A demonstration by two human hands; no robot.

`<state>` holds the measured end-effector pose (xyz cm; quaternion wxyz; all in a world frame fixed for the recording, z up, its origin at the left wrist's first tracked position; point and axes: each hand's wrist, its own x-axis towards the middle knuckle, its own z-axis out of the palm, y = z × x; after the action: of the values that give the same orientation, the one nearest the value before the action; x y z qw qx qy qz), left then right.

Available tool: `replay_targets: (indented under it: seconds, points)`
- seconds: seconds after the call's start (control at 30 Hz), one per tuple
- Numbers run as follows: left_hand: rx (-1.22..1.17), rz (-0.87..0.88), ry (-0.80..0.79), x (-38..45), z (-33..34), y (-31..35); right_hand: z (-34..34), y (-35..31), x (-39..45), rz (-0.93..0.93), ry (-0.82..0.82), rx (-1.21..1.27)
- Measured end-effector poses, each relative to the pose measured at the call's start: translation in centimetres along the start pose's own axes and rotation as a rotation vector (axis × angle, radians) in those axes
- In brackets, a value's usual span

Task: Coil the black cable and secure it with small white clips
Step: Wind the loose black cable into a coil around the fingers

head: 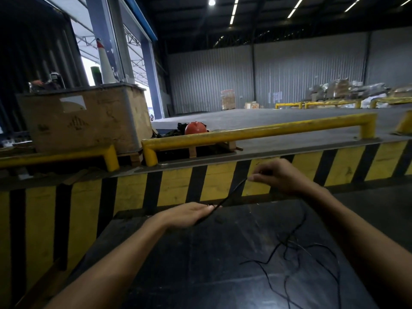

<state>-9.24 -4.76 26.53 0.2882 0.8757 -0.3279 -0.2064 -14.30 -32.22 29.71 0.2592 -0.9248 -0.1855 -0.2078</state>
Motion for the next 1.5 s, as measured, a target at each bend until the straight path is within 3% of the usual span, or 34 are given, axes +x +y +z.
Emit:
replay_targets:
  seconds: [0.07, 0.17, 0.27, 0.37, 0.47, 0.53, 0.63, 0.73, 0.8, 0.9, 1.0, 1.1, 1.23, 1.33, 1.4, 1.5]
  points:
    - [-0.142, 0.037, -0.092, -0.4, 0.8, 1.0, -0.1, 1.1, 0.4, 0.046, 0.126, 0.048]
    - [-0.557, 0.156, -0.243, -0.3, 1.2, 2.9, 2.1, 1.2, 0.2, 0.143, 0.217, 0.102]
    - [-0.903, 0.355, -0.221, 0.6, 0.6, 5.2, 7.3, -0.2, -1.9, 0.207, 0.039, 0.222]
    - [-1.003, 0.383, -0.036, 1.7, 0.1, 6.4, 13.2, -3.7, -5.0, 0.11, -0.133, 0.233]
    - [-0.816, 0.304, 0.205, 1.9, 0.0, 5.1, 12.9, -4.9, -5.4, 0.06, -0.225, 0.11]
    - [-0.443, 0.235, 0.367, 1.4, -0.4, 3.7, 10.1, -4.3, -4.7, 0.056, -0.323, 0.03]
    - [0.026, 0.043, 0.247, 0.6, -0.4, 1.7, 5.1, -2.9, -2.7, 0.019, -0.285, -0.055]
    - [0.073, -0.009, 0.05, -0.1, 0.5, 1.3, 1.3, -1.8, -0.3, -0.003, -0.092, -0.12]
    - [-0.09, 0.035, 0.014, -0.6, 0.8, 1.9, 0.2, -1.1, 0.8, 0.014, 0.037, -0.142]
    - [-0.56, 0.092, -0.121, -0.8, 0.8, 2.4, 1.4, -0.4, 1.0, 0.124, 0.164, -0.085]
    - [-0.924, 0.291, -0.242, -0.1, 0.5, 3.9, 6.6, -1.0, -0.4, 0.207, 0.032, -0.028]
    - [-1.074, 0.432, 0.008, 1.1, -0.1, 5.8, 12.4, -4.0, -2.4, 0.127, -0.154, 0.119]
    - [-0.779, 0.377, 0.357, 2.0, -1.5, 4.5, 11.8, -5.3, -1.8, 0.042, -0.243, 0.119]
    - [-0.285, 0.271, 0.514, 1.4, -3.5, 2.2, 6.6, -4.5, -0.2, 0.055, -0.202, 0.143]
    - [0.014, 0.154, 0.459, 0.9, -4.1, 1.4, 3.0, -4.2, 0.8, 0.052, -0.044, 0.212]
    - [0.128, 0.054, 0.241, 0.3, -4.0, 2.3, 0.0, -4.7, 2.4, -0.011, 0.088, 0.103]
